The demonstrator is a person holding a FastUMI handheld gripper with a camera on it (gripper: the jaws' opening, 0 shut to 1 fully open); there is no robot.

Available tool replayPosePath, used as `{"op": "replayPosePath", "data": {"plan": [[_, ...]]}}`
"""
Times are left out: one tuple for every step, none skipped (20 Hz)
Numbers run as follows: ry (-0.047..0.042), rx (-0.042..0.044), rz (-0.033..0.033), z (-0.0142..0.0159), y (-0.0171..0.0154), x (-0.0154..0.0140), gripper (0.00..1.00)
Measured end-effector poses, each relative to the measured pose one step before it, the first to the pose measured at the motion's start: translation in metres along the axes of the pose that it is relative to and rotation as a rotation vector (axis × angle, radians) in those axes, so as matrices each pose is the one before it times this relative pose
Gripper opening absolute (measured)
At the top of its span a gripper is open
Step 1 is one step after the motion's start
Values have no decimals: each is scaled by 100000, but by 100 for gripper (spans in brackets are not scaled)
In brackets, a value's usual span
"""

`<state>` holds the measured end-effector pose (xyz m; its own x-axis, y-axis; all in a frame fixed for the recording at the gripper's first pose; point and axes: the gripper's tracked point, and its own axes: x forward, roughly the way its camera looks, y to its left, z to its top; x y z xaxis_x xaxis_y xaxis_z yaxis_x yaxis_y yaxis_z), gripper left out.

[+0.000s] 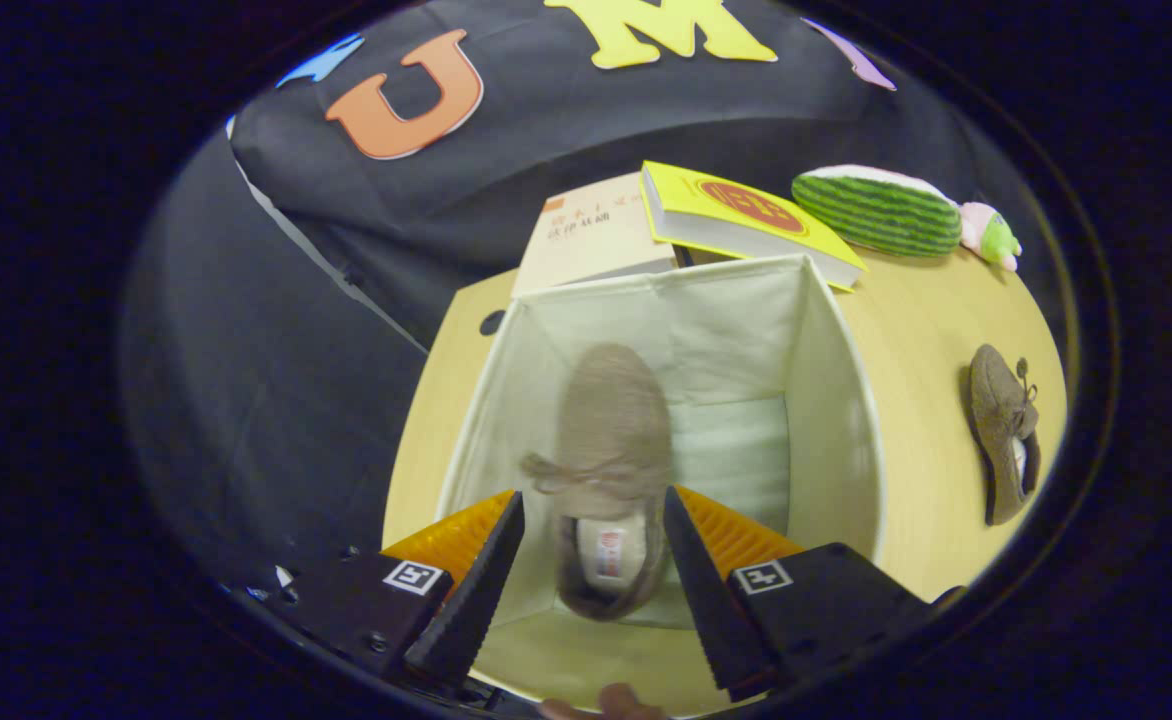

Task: Open the storage box then place both shoes into the box .Put the left shoe in first, then the right shoe, with the right side of both shoes facing outward in a uniform manner.

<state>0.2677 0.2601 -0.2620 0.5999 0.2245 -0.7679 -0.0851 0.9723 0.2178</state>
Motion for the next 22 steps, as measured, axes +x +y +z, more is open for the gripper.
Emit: {"op": "replayPosePath", "data": {"plan": [[-2075, -1713, -682, 722, -118, -840, 95], [-1562, -1917, -1300, 414, -301, -704, 99], [-2643, -979, -194, 764, -243, -1074, 99], [-1836, -466, -177, 656, -332, -807, 99], [-1709, -188, -682, 650, -591, -1026, 99], [-1833, -1019, -1305, 714, -841, -1029, 99], [-1381, -1142, -1363, 651, -1055, -919, 99], [-741, -1171, -498, 313, -722, -661, 99], [-1778, -1560, -1883, 541, -1368, -900, 99], [-1204, -965, -2310, 371, -1422, -748, 99], [-190, 209, -1508, 104, -1441, -762, 99], [-89, 234, -253, -336, -892, -793, 99], [666, -233, -415, -40, -1061, -322, 99], [1050, 533, -413, -184, -1450, -416, 99], [970, 470, -160, -151, -1221, -194, 99], [1042, 666, -737, -111, -1430, -72, 99], [1386, 754, -904, -181, -1299, 46, 99], [1850, 1338, -444, -404, -1431, -14, 99], [1681, 1834, -275, -285, -1270, 162, 99], [1373, 2223, -146, -294, -1346, 177, 98], [1434, 1695, -1042, -226, -1364, 312, 98], [1306, 214, -1431, -276, -1678, 320, 98]]}}
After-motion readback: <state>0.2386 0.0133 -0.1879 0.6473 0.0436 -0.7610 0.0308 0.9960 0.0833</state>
